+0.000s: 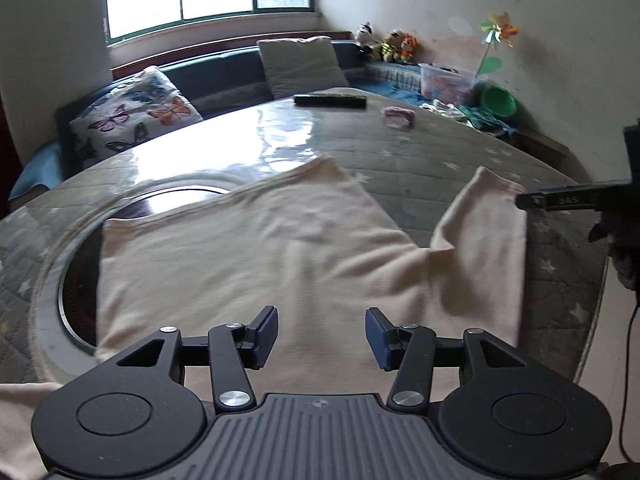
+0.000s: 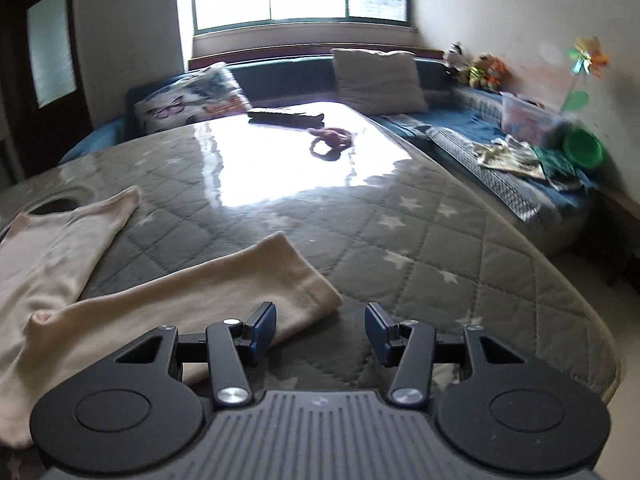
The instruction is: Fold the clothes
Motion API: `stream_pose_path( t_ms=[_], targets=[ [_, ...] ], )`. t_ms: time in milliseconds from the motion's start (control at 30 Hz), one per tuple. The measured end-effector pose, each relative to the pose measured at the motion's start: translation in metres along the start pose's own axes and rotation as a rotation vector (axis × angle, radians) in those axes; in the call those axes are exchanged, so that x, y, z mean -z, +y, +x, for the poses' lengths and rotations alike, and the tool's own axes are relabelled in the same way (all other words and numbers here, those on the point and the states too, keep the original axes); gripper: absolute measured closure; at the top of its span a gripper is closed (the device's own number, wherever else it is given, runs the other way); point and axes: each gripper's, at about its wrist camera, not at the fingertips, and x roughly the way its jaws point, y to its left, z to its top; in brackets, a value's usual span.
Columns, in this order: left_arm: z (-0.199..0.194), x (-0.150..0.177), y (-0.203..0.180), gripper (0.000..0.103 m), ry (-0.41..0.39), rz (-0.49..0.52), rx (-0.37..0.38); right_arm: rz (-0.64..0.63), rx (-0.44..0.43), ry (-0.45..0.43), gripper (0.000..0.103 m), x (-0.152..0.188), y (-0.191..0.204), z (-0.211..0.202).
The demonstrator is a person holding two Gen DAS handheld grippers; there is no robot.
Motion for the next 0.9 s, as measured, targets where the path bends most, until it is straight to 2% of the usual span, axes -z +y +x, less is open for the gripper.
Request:
stream_pose_path(
  t_ms=[200, 300, 367, 600, 767, 900],
  targets=[
    [0.006, -0.003, -0.018, 0.048, 0.009, 0.028, 0.014, 0.017, -0.013, -0.022, 0.055, 0.001, -0.003, 0.004],
    [0.009, -0.003, -0.023, 0.048, 0.018, 0.029, 0.004, 0.031, -0.020, -0.035, 0.074, 0.000, 0.000, 0.004],
    [0.011, -0.004, -0.024, 0.047, 0.023, 0.025, 0.000, 0.041, -0.019, -0.039, 0.093, 0.000, -0.002, 0.003],
    [0.020, -0.007, -0.033, 0.047, 0.020, 0.036, -0.003, 0.116, -0.029, -0.097, 0.095, -0.004, -0.018, -0.024],
    [0.031, -0.006, -0.042, 0.047, 0.027, 0.061, 0.003, 0.123, -0.027, -0.087, 0.095, -0.001, -0.022, -0.038],
    [0.032, -0.004, -0.046, 0.047, 0.016, 0.087, 0.010, 0.148, -0.065, -0.137, 0.095, -0.016, -0.021, -0.062]
  ],
)
